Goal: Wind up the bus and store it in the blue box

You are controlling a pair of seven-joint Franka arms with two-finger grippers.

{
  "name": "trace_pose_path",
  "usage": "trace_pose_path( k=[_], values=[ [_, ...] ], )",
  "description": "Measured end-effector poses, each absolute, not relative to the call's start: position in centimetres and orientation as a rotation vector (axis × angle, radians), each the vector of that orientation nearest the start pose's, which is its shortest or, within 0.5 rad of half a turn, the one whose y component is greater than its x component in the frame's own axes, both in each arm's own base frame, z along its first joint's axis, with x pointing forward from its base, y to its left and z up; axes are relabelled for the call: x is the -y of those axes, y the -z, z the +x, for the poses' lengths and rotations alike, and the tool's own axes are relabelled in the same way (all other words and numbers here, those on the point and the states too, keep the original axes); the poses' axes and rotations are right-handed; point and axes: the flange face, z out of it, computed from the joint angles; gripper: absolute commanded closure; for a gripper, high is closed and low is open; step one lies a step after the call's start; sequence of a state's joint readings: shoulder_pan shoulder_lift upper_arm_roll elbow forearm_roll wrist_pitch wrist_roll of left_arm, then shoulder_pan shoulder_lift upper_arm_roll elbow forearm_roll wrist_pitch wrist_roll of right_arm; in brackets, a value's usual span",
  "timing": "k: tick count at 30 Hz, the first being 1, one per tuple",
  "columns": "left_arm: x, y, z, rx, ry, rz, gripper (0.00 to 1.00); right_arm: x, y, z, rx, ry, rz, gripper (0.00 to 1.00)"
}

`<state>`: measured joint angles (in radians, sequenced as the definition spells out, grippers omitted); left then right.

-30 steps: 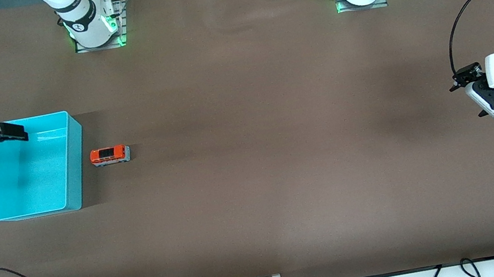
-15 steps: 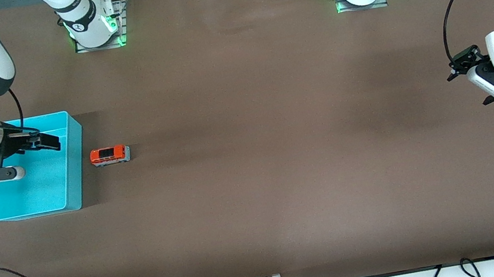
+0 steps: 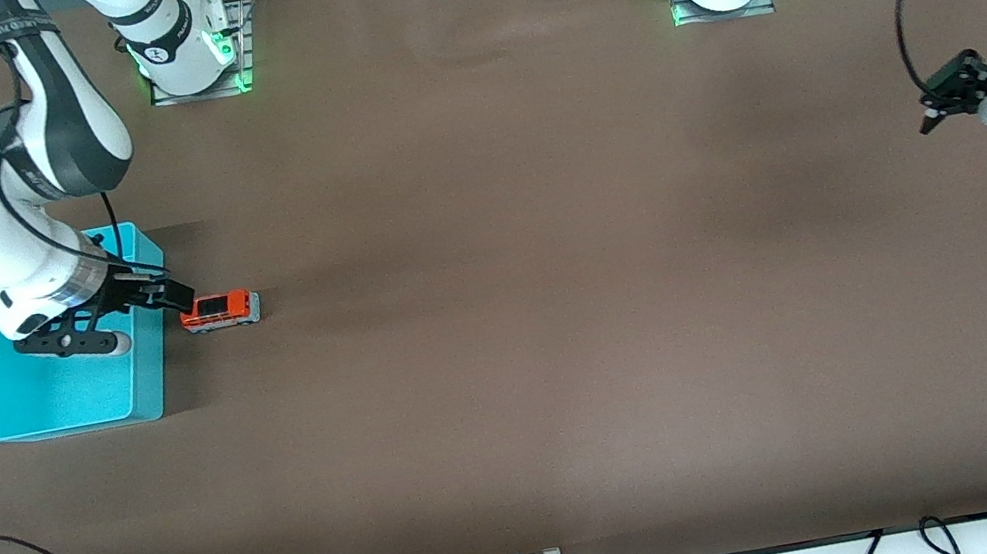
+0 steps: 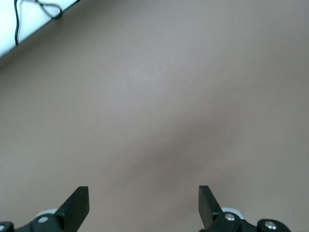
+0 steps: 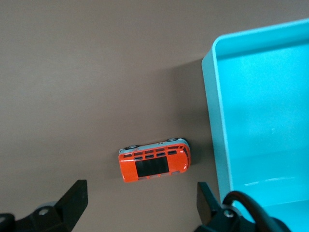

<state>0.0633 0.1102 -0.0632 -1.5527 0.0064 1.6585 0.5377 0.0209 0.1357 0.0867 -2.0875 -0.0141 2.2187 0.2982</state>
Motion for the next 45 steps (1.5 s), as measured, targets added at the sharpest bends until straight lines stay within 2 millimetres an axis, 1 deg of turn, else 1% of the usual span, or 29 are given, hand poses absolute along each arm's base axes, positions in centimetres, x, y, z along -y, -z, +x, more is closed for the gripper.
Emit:
trace_pose_path(
  k=[2,4,6,7,9,13,16,19,23,26,32,37,41,45],
  values=[
    [2.2,-58.1,58.5,-0.689,-0.006,-3.066,0.0,-5.9,-34.7,55.9,-0.325,-0.006,-3.124,0.0],
    [4.7,-58.4,57.7,-0.563,-0.004,-3.09,0.0,-5.8,-33.8,55.6,-0.38,-0.008,-3.118,0.0],
    [6.6,-58.6,57.0,-0.477,-0.001,-3.103,0.0,-5.8,-33.3,55.4,-0.439,-0.011,-3.11,0.0],
    [7.3,-58.8,56.6,-0.446,0.0,-3.107,0.0,-5.8,-33.0,55.4,-0.471,-0.013,-3.106,0.0],
    [7.9,-58.9,56.2,-0.411,0.0,-3.111,0.0,-5.8,-32.7,55.3,-0.522,-0.019,-3.098,0.0],
    [7.5,-59.0,55.7,-0.372,-0.002,-3.115,0.0,-5.8,-32.0,55.3,-0.643,-0.029,-3.077,0.0],
    [6.9,-59.2,55.1,-0.357,-0.004,-3.115,0.0,-5.8,-31.3,55.5,-0.811,-0.019,-3.034,0.0],
    [6.6,-59.4,54.1,-0.352,-0.031,-3.112,0.0,-6.0,-30.5,55.6,-0.987,-0.001,-2.974,0.0],
    [6.9,-59.8,52.9,-0.368,-0.069,-3.087,0.0,-6.3,-29.1,55.5,-1.164,0.016,-2.899,0.0],
    [7.3,-59.9,52.5,-0.382,-0.074,-3.077,0.0,-6.5,-27.9,55.1,-1.303,0.016,-2.835,0.0],
    [7.7,-59.5,52.2,-0.395,-0.102,-3.073,0.0,-6.8,-26.1,53.9,-1.518,-0.022,-2.741,0.0],
    [7.7,-59.3,52.2,-0.394,-0.119,-3.072,0.0,-6.9,-25.7,53.6,-1.663,-0.028,-2.659,0.0],
    [7.7,-59.1,52.4,-0.394,-0.122,-3.072,0.0,-6.9,-25.6,53.6,-1.785,0.005,-2.556,0.0],
    [7.7,-59.0,52.7,-0.39,-0.126,-3.073,0.0,-6.9,-24.9,53.1,-1.869,0.022,-2.479,0.0]
  ],
)
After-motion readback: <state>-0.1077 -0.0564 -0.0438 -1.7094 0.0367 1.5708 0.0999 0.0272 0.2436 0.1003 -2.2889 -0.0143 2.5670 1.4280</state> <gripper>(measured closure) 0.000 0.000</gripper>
